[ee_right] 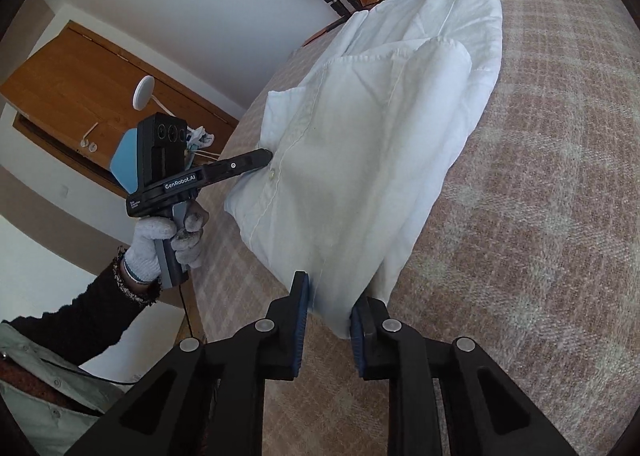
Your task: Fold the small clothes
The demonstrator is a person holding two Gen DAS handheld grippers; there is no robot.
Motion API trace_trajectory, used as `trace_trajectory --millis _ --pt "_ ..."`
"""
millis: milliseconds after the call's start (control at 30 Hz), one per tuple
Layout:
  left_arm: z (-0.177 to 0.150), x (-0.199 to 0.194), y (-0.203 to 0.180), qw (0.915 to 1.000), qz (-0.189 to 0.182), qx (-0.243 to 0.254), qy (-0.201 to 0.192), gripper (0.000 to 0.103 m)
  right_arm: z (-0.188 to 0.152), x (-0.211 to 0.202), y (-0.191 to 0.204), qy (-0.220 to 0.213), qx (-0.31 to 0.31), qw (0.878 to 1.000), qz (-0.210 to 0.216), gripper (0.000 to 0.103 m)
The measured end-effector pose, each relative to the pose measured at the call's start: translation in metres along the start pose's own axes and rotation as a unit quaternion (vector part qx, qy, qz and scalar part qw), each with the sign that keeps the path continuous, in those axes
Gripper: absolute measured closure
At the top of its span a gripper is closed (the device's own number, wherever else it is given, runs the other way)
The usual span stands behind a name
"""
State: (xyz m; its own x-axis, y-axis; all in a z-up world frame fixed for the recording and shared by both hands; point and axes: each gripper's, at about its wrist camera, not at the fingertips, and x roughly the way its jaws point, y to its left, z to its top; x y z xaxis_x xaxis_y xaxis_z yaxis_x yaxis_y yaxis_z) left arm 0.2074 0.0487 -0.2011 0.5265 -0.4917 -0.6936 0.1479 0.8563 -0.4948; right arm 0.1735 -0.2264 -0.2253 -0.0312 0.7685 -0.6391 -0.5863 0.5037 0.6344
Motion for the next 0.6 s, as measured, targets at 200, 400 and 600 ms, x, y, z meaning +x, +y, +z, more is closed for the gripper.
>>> trace_trajectory --millis 200,400,600 --pt "0.001 -0.003 -0.002 0.9999 -0.002 0.012 -0.003 0.086 -0.004 -0.013 0.008 0.022 -0.009 0.999 -0.035 0.092" --pt "0.021 -0.031 0.000 0.9986 -0.030 0.020 -0.037 0.086 0.001 -0.041 0.008 -0.016 -0.019 0.999 -0.045 0.067" --pt "0.078 -0.018 0.030 0.9976 -0.024 0.011 -0.064 0.070 0.051 -0.054 -0.018 -0.097 0.004 0.989 -0.108 0.064"
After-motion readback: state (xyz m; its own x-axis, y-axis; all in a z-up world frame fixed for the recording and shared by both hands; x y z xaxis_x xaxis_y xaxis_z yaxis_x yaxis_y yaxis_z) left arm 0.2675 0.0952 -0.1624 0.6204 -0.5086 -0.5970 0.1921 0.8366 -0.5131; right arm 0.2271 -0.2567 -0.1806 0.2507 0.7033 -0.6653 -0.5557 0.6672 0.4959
